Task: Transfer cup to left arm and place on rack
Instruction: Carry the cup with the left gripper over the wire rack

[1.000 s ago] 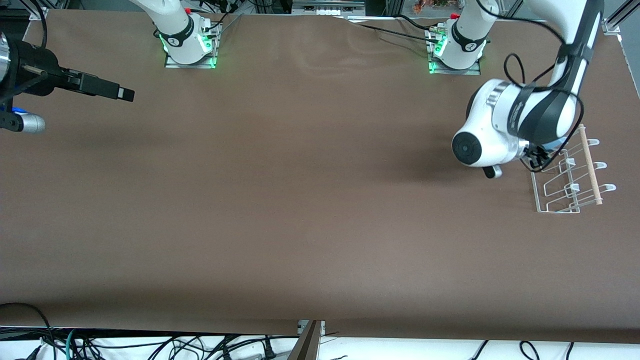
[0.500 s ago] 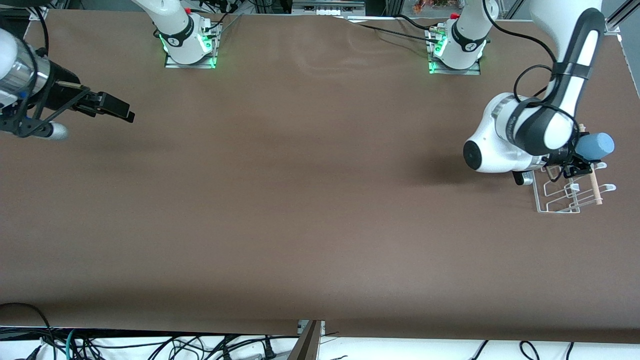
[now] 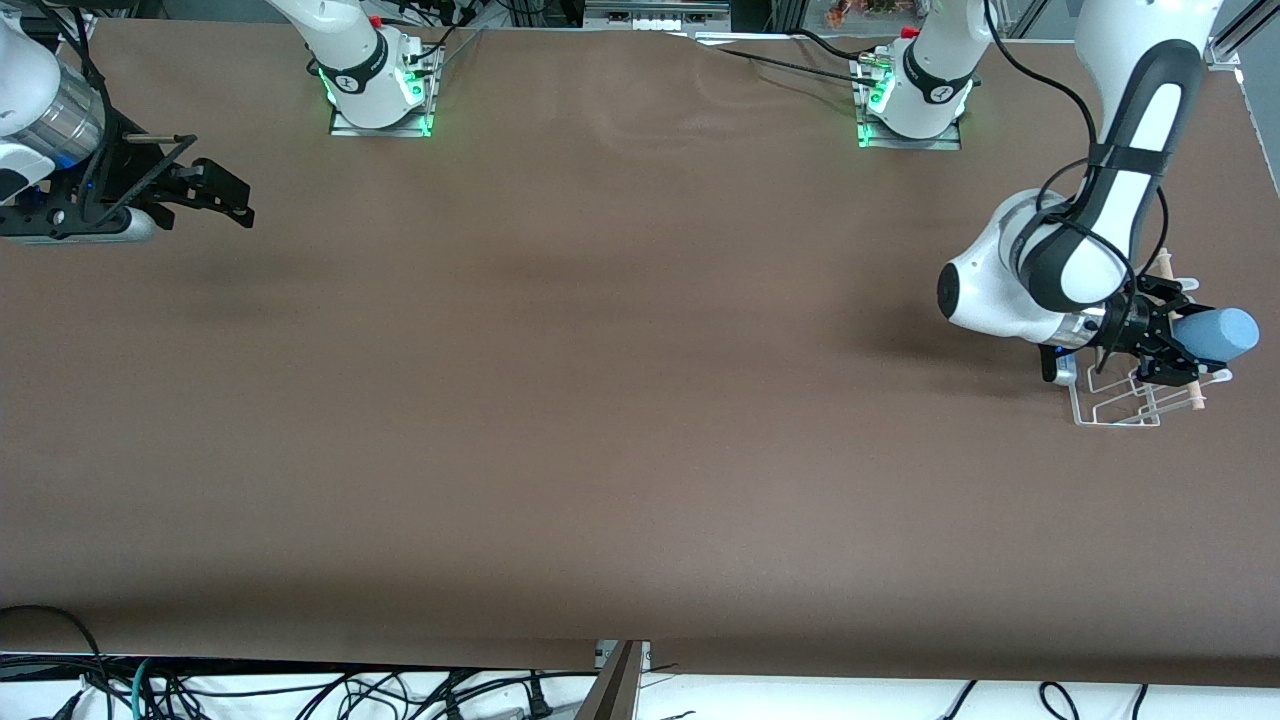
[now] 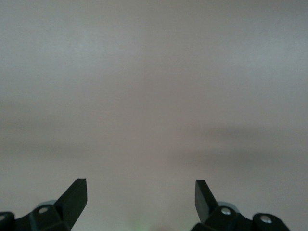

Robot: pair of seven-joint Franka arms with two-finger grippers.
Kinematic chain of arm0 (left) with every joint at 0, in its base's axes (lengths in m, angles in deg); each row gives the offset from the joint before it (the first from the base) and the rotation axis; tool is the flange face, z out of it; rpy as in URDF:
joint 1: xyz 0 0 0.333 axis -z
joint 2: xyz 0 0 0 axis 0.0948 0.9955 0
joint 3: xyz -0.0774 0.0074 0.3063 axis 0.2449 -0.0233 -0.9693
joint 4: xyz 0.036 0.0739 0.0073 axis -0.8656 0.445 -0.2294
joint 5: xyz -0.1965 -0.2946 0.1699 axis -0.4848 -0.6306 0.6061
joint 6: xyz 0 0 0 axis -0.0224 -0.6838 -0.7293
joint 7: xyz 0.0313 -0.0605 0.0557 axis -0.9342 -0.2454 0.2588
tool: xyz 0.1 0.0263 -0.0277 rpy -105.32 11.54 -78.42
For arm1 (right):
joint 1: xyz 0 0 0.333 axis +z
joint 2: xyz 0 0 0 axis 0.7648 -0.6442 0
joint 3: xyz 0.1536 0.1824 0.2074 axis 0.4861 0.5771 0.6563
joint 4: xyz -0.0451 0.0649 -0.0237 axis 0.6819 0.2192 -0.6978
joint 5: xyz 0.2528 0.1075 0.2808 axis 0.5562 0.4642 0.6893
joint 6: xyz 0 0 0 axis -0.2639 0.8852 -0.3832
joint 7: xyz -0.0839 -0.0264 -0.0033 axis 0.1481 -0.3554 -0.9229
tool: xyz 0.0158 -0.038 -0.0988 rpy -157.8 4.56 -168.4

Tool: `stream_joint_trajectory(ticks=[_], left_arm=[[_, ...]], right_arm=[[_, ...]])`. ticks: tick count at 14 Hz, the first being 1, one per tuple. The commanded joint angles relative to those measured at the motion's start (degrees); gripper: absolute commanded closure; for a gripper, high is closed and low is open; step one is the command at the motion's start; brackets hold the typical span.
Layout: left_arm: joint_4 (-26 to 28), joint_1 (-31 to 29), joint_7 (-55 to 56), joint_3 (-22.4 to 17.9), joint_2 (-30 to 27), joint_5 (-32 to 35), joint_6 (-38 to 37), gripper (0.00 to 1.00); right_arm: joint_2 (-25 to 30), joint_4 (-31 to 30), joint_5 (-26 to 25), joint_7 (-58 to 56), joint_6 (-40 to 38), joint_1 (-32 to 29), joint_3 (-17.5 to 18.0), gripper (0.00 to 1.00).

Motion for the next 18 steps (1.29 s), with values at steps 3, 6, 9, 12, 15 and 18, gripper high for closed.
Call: stream_joint_trajectory(ticks=[3,6,9,12,15,18], left_arm=[[0.01,-0.15,9.99,0.40,4.38,4.22,-0.08,0.96],[0.01,-0.24,10.44,0.31,5.18,4.67,-0.08,0.95],[0.10,-0.68,12.90,0.22,6.15,4.84,-0.08,0.95],[0.10,-0.76,12.90,0.22,5.97,6.25,-0.35,0.95],[0.10,-1.38,12.99,0.22,6.15,6.42,-0.08,0.95],[0.19,-2.17,13.60,0.31,6.41,6.86,0.00,0.95]], right_arm=[[1.31,-1.29,-2.84,-3.30,0.51,-1.38,1.41,0.01],[-0.70,2.30,-2.50,-2.59,-3.43,0.99,1.06,0.01],[-2.47,5.83,-2.49,-1.10,-6.96,1.79,0.80,0.01],[-2.47,5.83,-2.41,2.75,-6.96,1.87,1.06,0.01],[-2.74,5.92,-2.32,3.83,-6.96,1.87,1.24,0.01],[-3.09,6.70,-2.23,3.39,-6.96,1.88,1.15,0.01]])
